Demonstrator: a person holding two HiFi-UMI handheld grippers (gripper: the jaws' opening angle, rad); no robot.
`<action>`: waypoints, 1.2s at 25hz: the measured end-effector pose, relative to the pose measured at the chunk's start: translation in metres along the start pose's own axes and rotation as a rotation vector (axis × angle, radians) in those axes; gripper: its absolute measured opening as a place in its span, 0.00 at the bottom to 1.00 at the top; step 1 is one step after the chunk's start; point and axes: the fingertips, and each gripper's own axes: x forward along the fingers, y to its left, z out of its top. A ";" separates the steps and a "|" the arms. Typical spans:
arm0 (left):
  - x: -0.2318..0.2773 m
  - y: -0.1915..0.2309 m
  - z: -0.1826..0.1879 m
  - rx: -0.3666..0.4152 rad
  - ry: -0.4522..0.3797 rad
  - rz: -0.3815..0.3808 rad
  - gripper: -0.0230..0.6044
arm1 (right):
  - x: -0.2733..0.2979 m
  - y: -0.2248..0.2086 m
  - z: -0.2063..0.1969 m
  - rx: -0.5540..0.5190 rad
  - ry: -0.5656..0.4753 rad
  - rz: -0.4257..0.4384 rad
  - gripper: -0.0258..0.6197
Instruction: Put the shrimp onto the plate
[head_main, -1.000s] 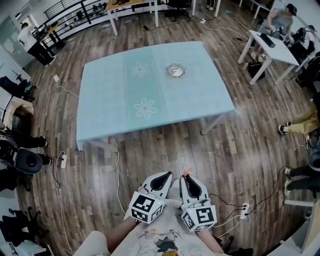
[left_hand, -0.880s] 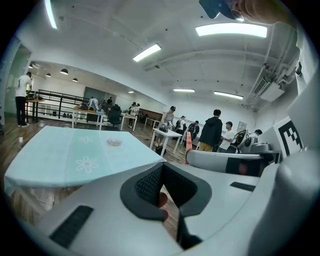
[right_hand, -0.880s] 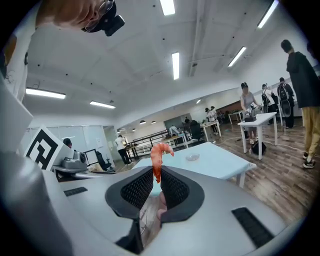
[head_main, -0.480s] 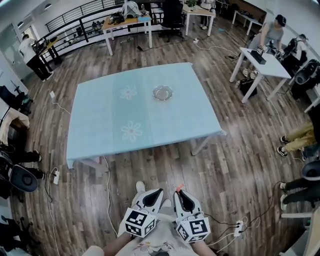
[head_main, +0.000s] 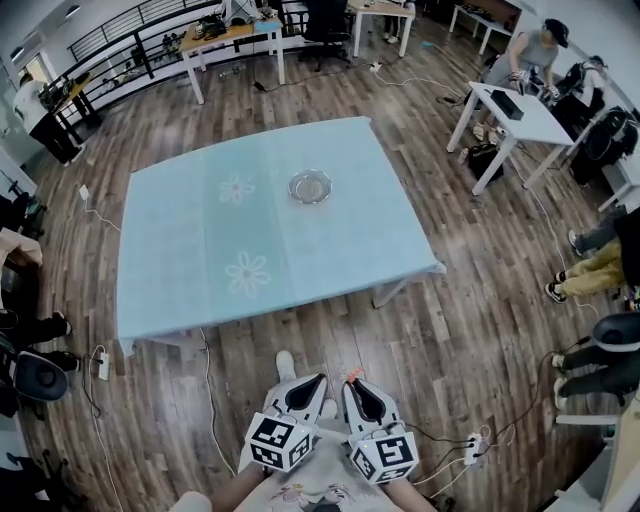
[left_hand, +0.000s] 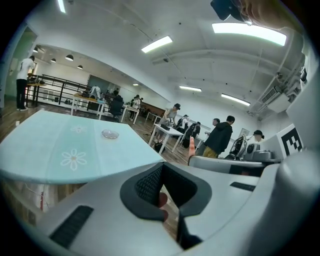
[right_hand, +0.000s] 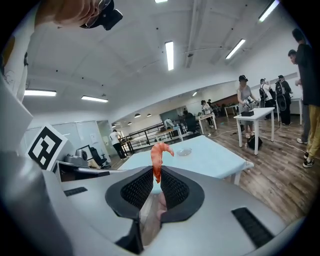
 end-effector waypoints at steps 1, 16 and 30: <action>0.005 0.006 0.006 0.001 -0.003 -0.003 0.05 | 0.008 -0.002 0.003 0.001 0.000 -0.002 0.14; 0.039 0.106 0.119 0.068 -0.068 -0.112 0.05 | 0.130 0.019 0.087 -0.041 -0.087 -0.070 0.14; 0.060 0.165 0.139 0.119 -0.056 -0.205 0.05 | 0.199 0.018 0.094 0.019 -0.134 -0.170 0.14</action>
